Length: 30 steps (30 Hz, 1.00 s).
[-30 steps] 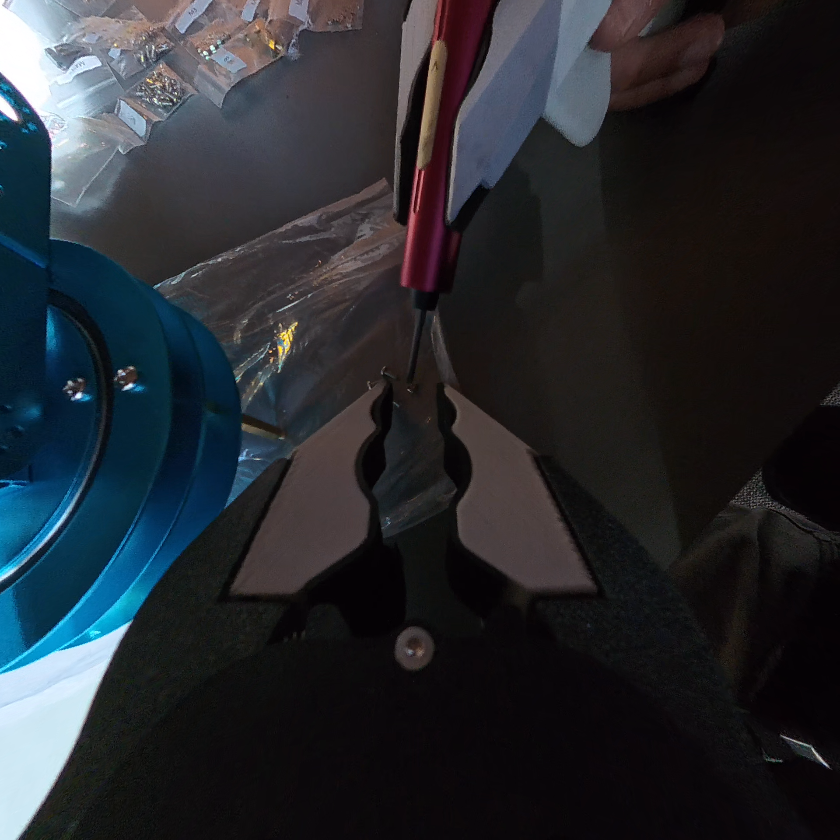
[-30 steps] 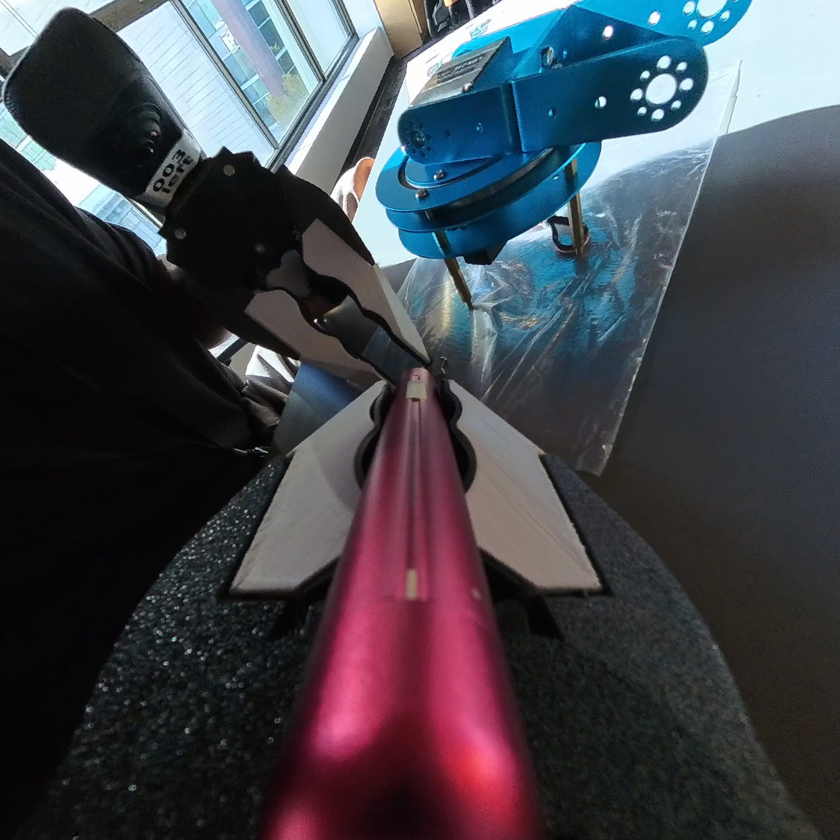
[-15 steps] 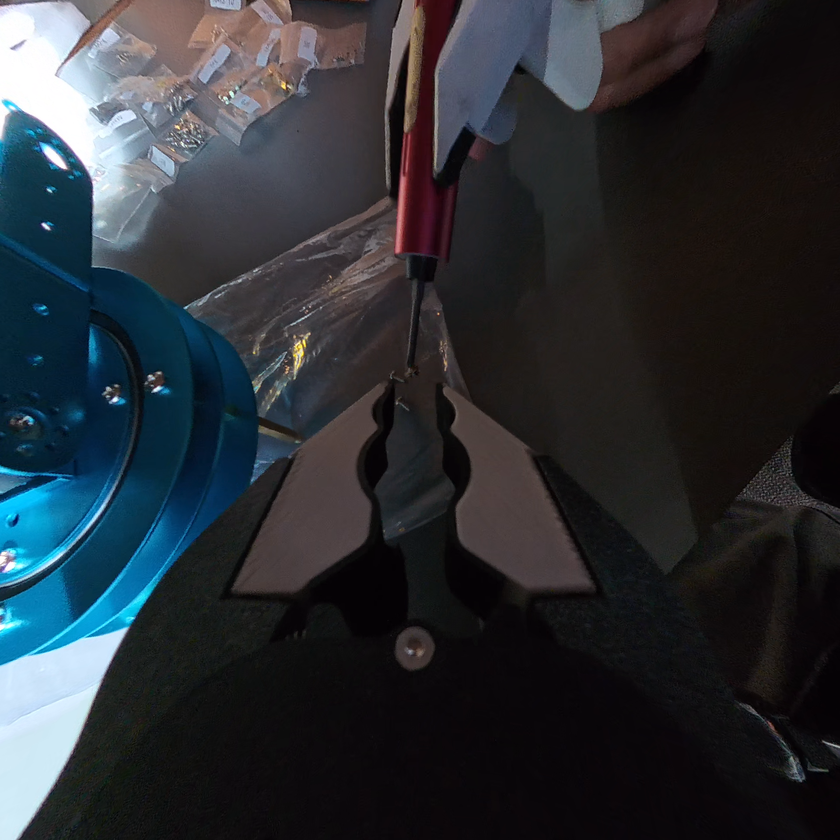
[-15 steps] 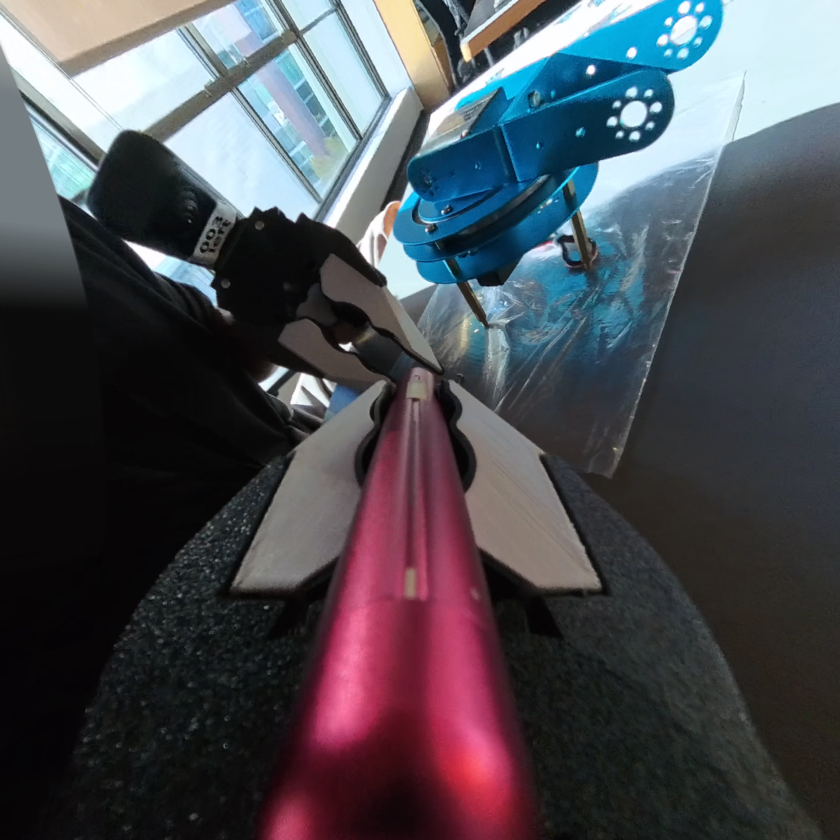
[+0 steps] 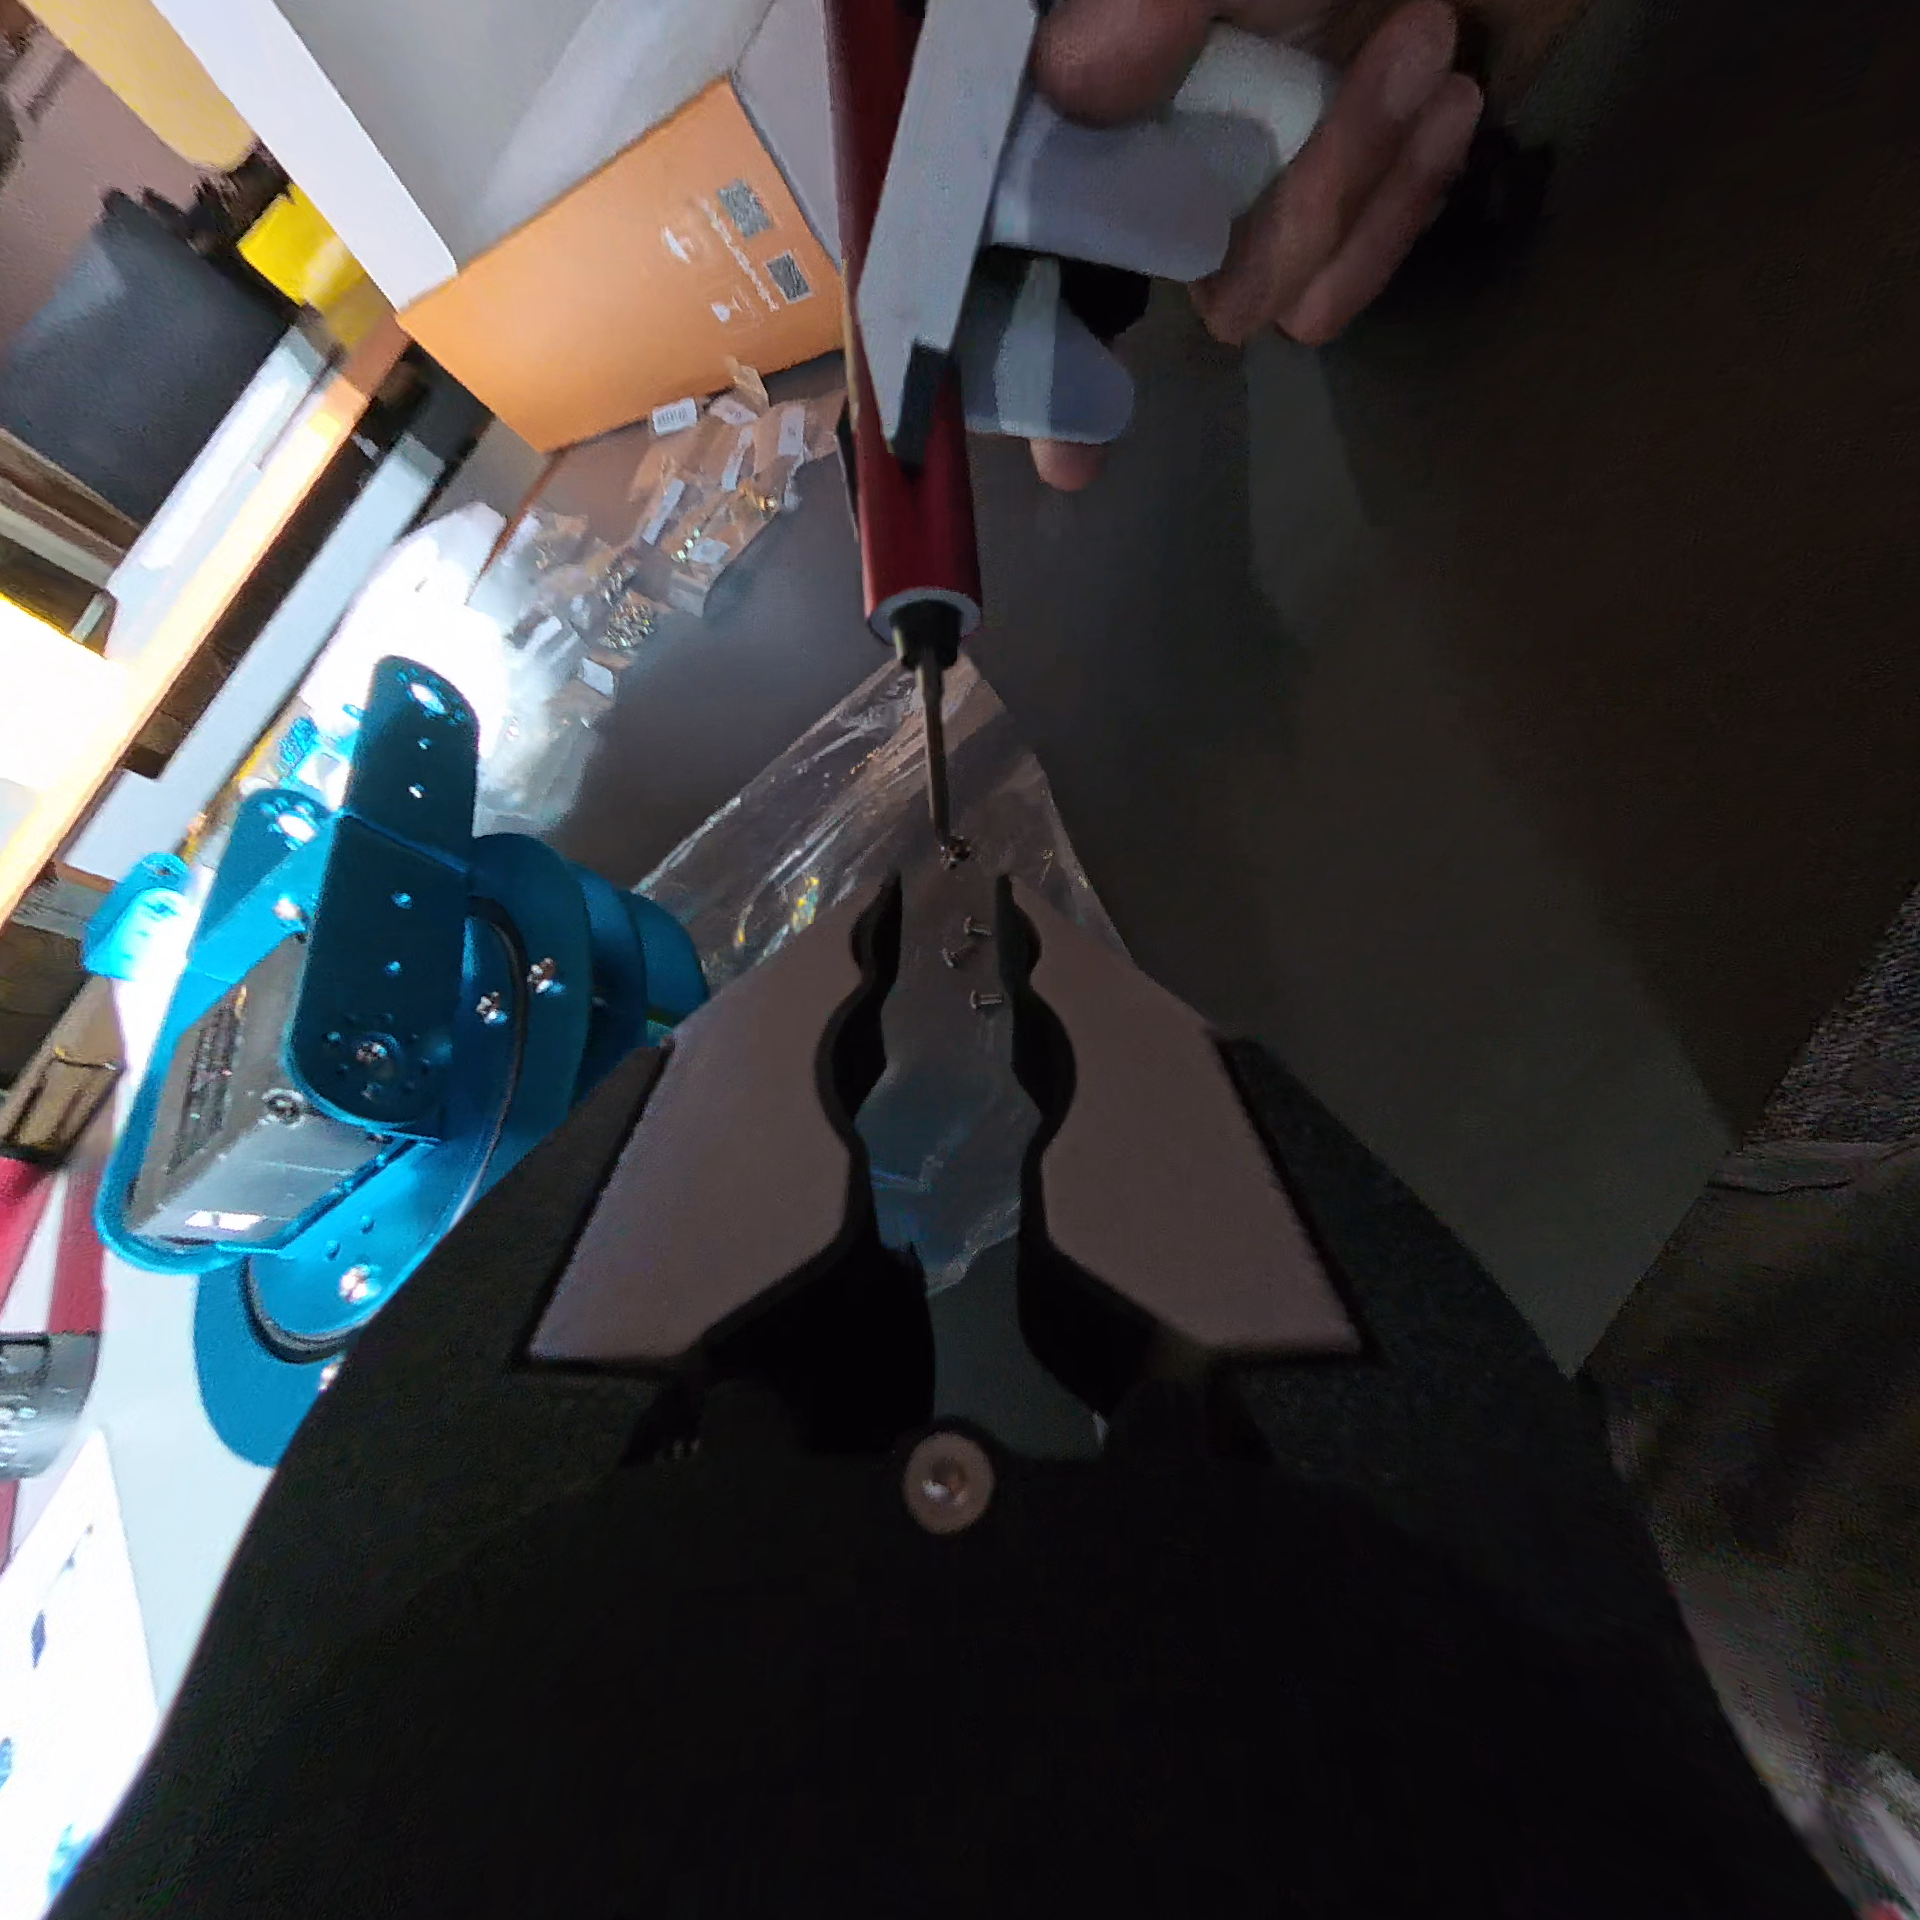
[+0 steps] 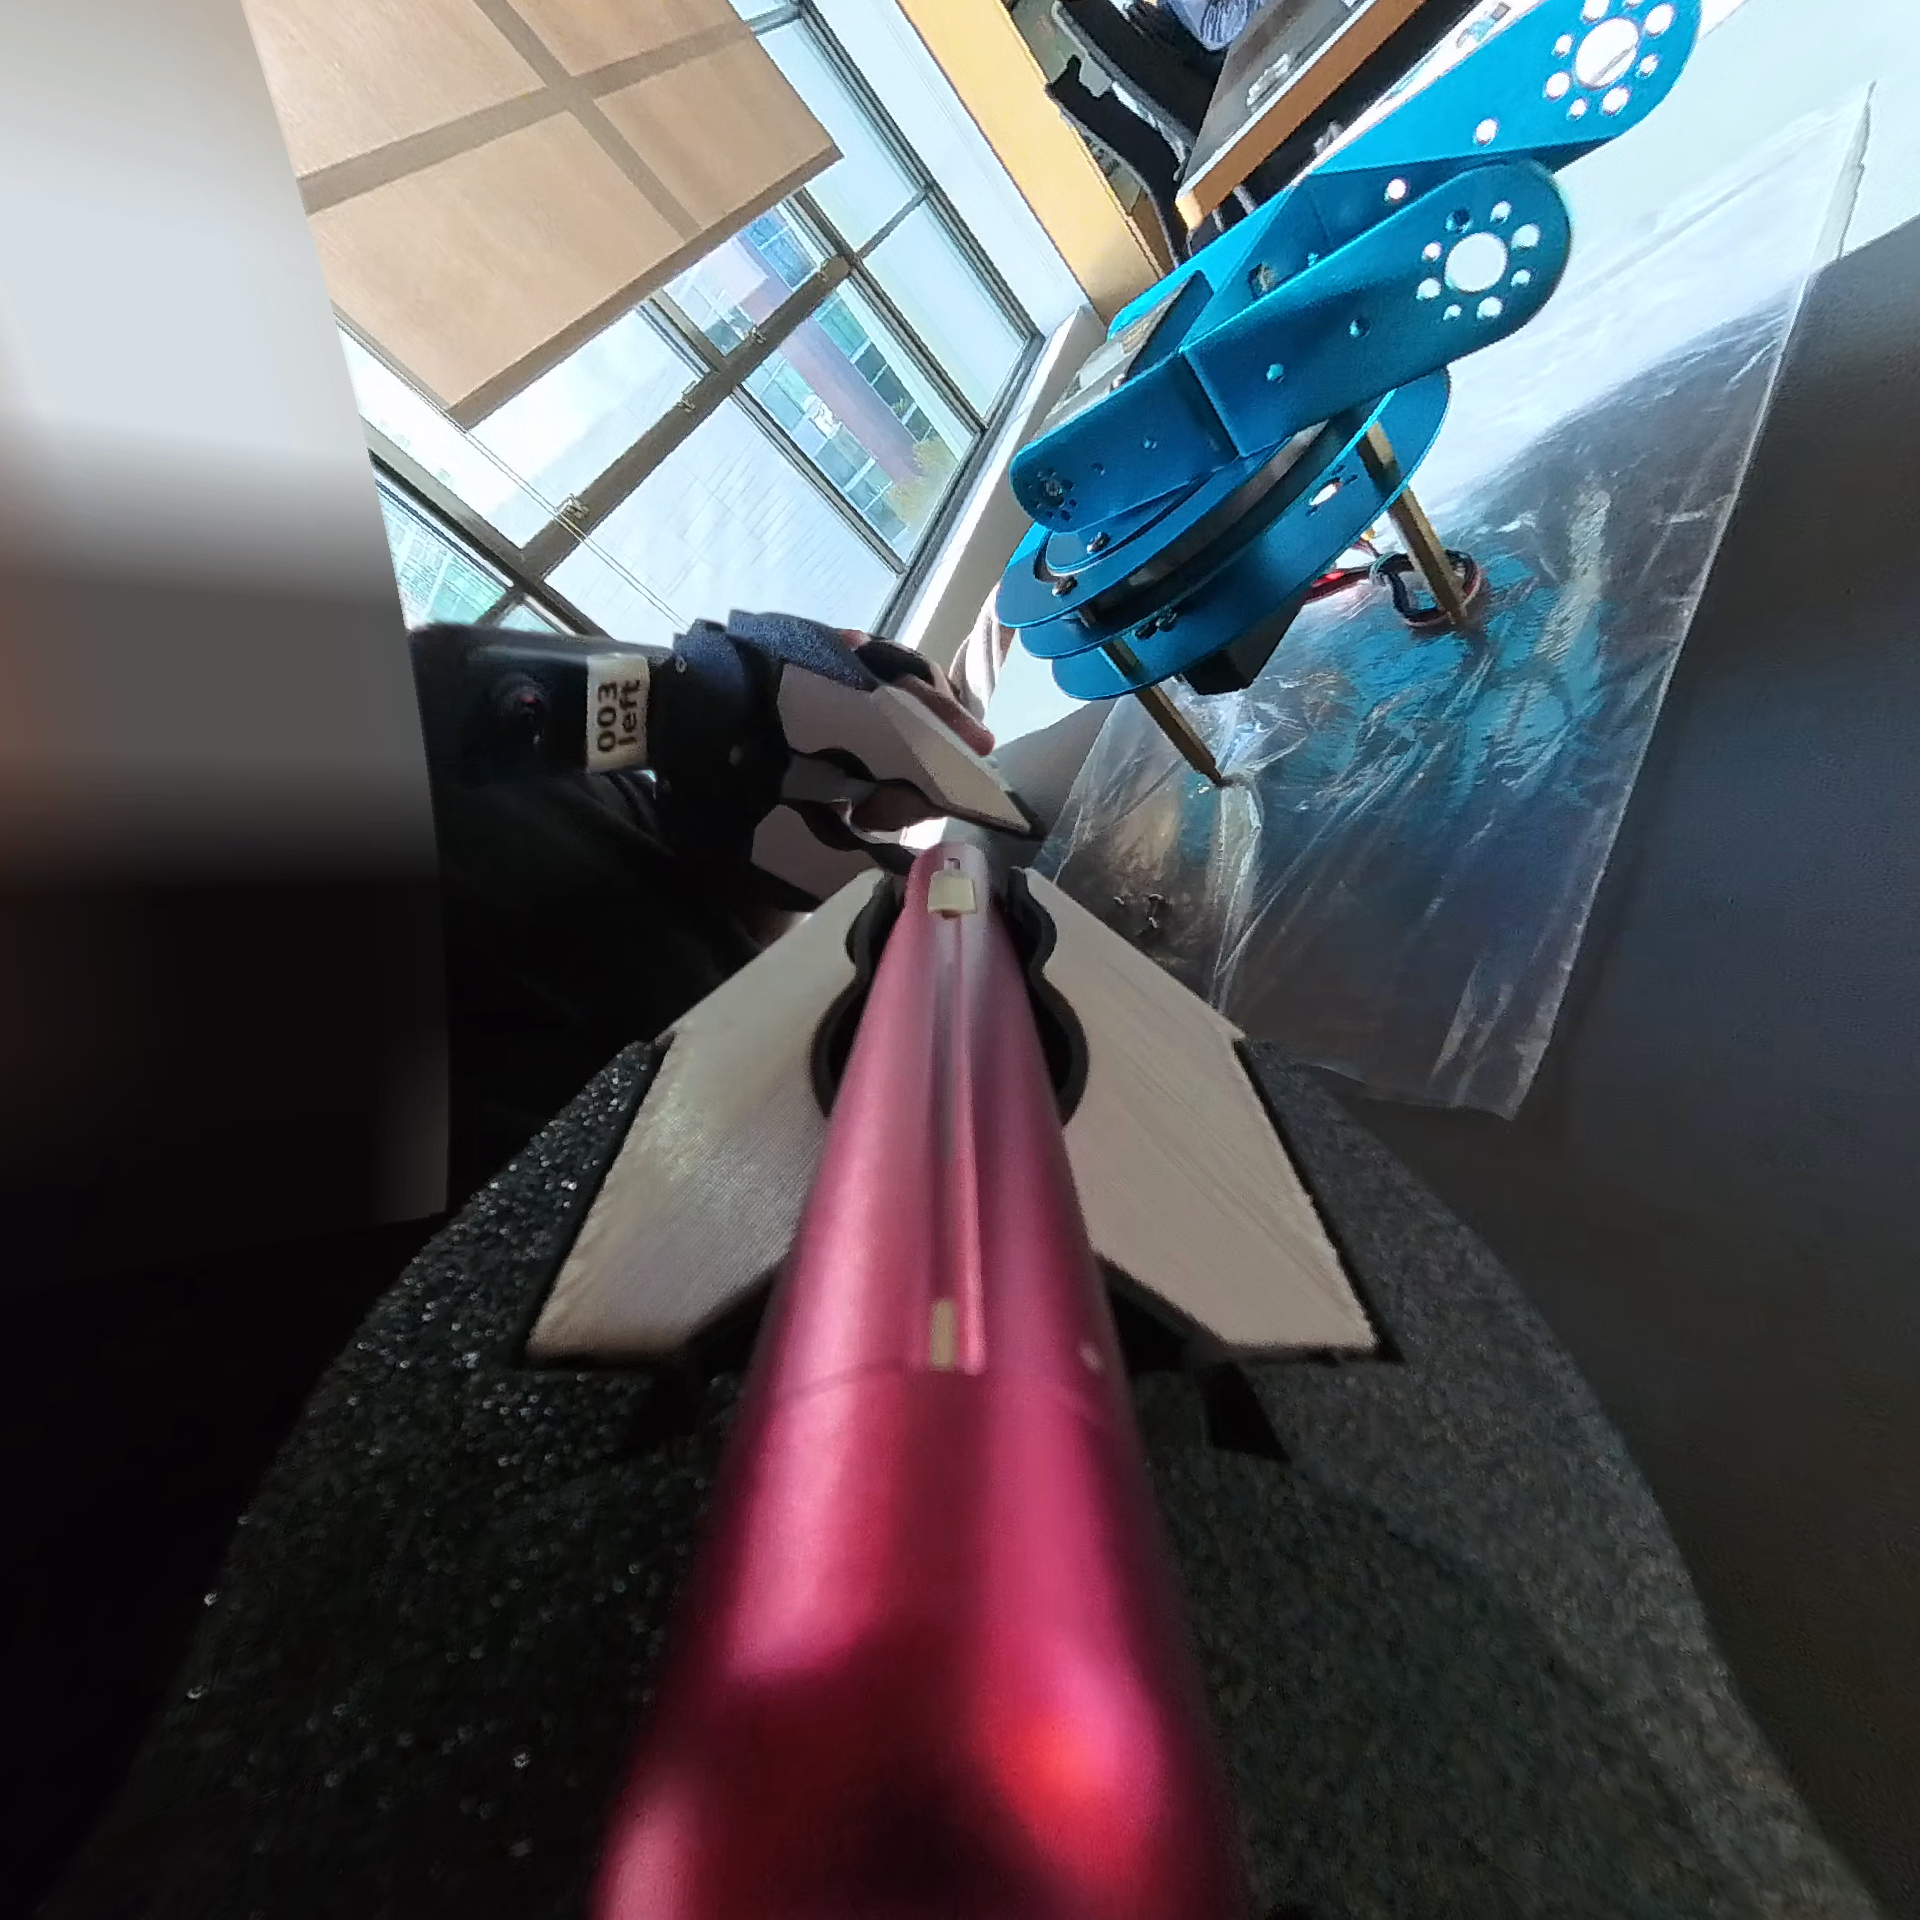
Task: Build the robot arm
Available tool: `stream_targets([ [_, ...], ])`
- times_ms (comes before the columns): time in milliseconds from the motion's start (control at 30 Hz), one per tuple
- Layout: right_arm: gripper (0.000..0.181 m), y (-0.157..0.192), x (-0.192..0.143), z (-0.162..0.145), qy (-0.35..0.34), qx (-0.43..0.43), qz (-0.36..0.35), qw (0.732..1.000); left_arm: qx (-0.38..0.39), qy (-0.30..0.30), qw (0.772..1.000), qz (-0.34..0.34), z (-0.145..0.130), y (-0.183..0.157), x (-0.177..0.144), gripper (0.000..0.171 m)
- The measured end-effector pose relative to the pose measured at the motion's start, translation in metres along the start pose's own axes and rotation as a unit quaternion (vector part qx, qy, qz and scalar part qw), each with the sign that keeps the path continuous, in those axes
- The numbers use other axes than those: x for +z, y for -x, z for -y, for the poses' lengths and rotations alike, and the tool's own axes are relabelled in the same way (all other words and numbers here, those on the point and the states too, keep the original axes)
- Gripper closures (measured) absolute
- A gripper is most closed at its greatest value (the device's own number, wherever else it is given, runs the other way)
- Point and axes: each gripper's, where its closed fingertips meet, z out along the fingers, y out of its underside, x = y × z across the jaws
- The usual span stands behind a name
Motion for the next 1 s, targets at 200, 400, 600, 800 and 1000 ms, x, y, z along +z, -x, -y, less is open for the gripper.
stream_targets([
  [200, 0.159, 0.003, -0.001, 0.001, -0.004, 0.016, 0.017, 1.000, 0.018, -0.027, 0.999, 0.002, 0.006, -0.003, -0.002, 0.155],
  [400, 0.158, 0.005, 0.000, 0.000, -0.001, 0.023, 0.025, 0.999, 0.024, -0.050, 0.998, 0.001, 0.012, -0.005, -0.004, 0.162],
  [600, 0.158, 0.003, 0.000, 0.000, -0.001, 0.020, 0.018, 1.000, 0.007, -0.043, 0.999, -0.005, 0.009, -0.002, -0.004, 0.168],
  [800, 0.159, 0.004, 0.003, 0.001, -0.001, -0.067, -0.023, 0.997, -0.016, -0.023, 0.999, -0.015, 0.002, -0.001, -0.003, 0.169],
  [1000, 0.159, 0.010, 0.009, -0.003, 0.026, -0.179, -0.073, 0.981, -0.019, -0.009, 1.000, -0.018, -0.002, -0.002, -0.001, 0.169],
])
